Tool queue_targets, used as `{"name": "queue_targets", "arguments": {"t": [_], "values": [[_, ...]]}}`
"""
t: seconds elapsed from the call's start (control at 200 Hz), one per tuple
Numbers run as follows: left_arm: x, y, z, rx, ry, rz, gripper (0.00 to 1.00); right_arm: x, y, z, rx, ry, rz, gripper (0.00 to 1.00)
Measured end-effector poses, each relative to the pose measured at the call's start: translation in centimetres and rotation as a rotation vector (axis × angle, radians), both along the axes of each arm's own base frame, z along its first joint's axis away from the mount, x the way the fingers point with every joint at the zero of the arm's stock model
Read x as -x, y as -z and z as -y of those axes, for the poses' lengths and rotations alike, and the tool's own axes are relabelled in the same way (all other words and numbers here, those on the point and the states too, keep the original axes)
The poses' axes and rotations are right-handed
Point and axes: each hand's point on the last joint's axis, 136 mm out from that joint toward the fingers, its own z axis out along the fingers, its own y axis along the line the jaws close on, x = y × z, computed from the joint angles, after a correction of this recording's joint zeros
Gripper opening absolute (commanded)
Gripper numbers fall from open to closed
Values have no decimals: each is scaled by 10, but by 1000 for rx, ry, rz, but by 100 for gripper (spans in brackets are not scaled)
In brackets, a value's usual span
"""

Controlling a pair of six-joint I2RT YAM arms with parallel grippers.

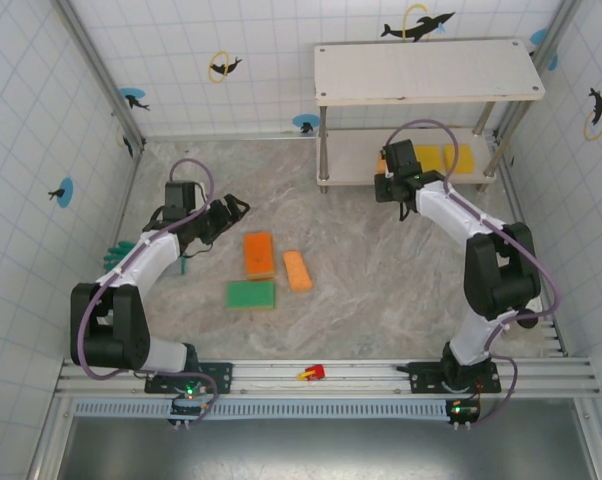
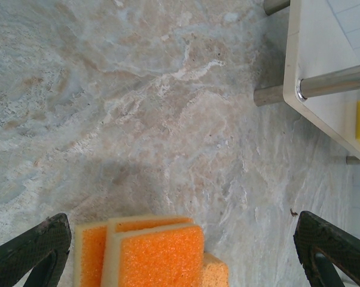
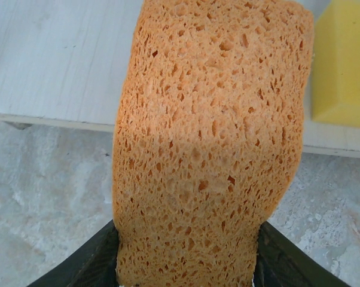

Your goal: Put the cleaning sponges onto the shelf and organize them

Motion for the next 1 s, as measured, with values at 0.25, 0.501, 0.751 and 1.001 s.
{"name": "queue_targets", "arguments": {"t": [0.25,0.501,0.751,1.001], "values": [[0,0,0,0,0,0,97,-27,-6,5,-28,14,18,54],[1,0,0,-1,-1,-3,97,-48,-9,5,-33,20,34,54],[1,-3,0,-1,-1,5,97,-55,1,10,-20,32,19,55],[2,-4,-1,-2,-3,9,97,-59,11,11,-16,36,12,55]]}}
